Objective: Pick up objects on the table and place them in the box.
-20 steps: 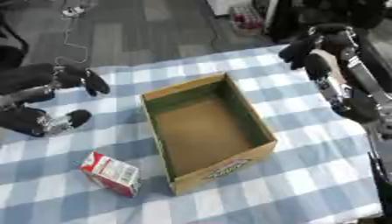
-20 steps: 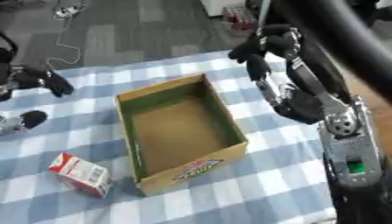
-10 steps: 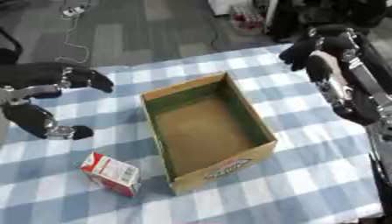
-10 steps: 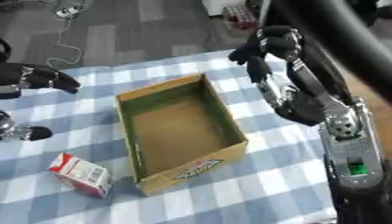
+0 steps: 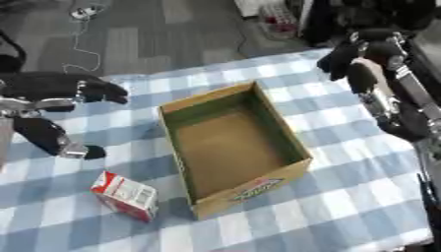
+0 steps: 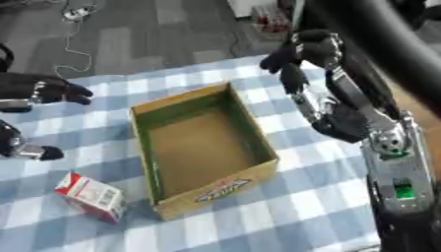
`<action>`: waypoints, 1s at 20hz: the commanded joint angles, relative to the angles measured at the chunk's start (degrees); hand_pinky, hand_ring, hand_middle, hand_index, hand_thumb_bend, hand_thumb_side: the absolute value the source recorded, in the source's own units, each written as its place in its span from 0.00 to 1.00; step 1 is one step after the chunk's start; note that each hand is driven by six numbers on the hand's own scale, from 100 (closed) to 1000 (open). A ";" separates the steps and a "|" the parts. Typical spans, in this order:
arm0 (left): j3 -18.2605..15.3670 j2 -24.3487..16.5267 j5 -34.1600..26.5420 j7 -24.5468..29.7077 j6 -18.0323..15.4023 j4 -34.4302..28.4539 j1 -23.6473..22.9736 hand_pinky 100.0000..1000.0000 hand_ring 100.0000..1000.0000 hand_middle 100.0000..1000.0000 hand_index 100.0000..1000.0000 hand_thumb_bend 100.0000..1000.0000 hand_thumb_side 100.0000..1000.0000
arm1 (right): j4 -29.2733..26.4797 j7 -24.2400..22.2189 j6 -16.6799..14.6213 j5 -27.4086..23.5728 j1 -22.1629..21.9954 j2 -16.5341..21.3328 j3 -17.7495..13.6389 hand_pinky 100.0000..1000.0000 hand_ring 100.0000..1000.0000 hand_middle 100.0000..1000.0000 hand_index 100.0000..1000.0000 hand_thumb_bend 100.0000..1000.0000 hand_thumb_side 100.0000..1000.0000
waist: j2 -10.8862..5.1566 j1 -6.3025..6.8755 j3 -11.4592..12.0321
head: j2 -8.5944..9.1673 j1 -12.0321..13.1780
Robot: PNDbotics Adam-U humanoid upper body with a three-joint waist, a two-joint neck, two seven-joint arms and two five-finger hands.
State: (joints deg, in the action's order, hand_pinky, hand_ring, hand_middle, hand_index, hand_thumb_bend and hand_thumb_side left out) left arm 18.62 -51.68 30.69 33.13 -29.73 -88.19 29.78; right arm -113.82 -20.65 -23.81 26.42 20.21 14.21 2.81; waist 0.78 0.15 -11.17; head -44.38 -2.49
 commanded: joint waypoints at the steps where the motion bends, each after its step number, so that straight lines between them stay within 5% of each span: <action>1: 0.69 -3.39 0.42 11.62 -11.37 -1.69 0.30 1.00 0.94 0.98 1.00 0.35 0.80 | -0.77 0.00 0.02 -0.24 1.29 0.36 -0.10 0.32 0.37 0.46 0.65 0.00 1.00 | -0.54 0.14 -0.06 | 0.26 0.48; 20: -2.76 -7.86 -9.97 10.51 -7.94 -10.60 -14.11 0.94 0.85 0.93 1.00 0.45 0.99 | -0.77 0.82 0.28 0.13 1.88 0.44 -0.84 0.32 0.38 0.46 0.65 0.00 1.00 | -0.14 0.32 -0.08 | 0.26 -2.60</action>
State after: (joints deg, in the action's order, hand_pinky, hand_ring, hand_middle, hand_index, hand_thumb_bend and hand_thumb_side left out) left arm 17.32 -57.34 21.85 34.26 -28.61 -97.85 15.31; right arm -113.82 -20.07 -23.56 26.47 21.20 14.21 2.41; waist 1.07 0.36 -11.22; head -44.38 -4.48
